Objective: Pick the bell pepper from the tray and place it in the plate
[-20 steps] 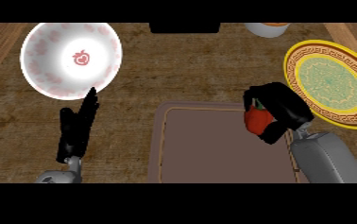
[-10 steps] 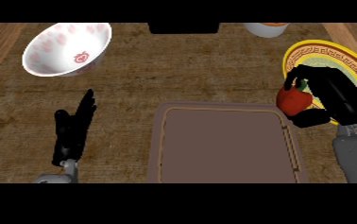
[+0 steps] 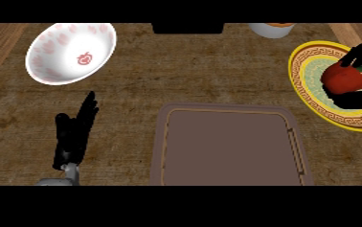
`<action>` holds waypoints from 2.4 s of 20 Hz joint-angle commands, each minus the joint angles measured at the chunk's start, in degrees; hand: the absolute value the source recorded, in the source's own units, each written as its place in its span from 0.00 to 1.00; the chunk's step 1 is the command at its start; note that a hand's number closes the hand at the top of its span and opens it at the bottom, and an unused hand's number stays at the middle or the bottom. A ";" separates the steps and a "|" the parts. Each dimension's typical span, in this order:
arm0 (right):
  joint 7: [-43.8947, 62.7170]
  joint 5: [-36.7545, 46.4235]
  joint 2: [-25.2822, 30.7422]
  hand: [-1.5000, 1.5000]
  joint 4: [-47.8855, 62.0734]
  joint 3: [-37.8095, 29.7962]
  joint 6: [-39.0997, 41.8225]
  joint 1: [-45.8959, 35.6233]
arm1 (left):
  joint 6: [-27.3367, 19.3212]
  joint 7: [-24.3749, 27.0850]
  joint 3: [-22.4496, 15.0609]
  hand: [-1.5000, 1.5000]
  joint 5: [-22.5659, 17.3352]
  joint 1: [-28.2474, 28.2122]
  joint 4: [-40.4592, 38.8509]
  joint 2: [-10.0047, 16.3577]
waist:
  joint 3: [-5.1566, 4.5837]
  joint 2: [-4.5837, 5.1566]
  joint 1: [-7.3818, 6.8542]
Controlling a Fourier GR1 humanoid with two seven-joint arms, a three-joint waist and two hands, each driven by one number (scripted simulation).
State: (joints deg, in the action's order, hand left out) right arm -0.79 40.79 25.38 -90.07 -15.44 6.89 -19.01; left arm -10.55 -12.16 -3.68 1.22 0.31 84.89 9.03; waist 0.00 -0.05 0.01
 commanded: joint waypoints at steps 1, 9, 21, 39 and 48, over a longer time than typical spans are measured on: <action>-0.10 0.23 3.64 1.00 10.70 -4.18 -1.07 -6.19 | -0.36 -1.18 -1.74 0.50 1.99 -0.99 2.79 -0.45 | 0.02 0.15 -0.68; -9.24 0.74 7.91 1.00 32.78 -5.52 -5.87 -14.14 | 1.02 0.12 1.41 0.50 0.91 2.63 -2.63 -1.10 | 0.01 0.20 -0.56; -19.69 5.88 12.47 1.00 63.67 -3.43 -4.10 -21.14 | 1.16 0.22 -0.26 0.50 2.16 1.43 -0.14 -2.02 | 0.13 0.77 -2.13; -37.57 -11.18 16.90 0.00 77.73 -19.15 14.76 -28.33 | 1.56 0.48 1.87 0.50 2.22 3.27 -2.90 -0.90 | 0.21 0.64 -1.29; -42.68 -14.44 22.92 0.00 80.34 -21.06 26.69 -23.17 | 2.61 -1.26 1.41 0.50 1.75 2.35 0.28 -0.97 | 0.26 0.88 -2.02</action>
State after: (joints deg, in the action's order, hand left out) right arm -38.66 27.49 47.15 -10.31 -35.97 27.12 -44.17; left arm -8.57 -13.52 -2.53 3.29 3.31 84.25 7.64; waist 0.23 0.74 -1.73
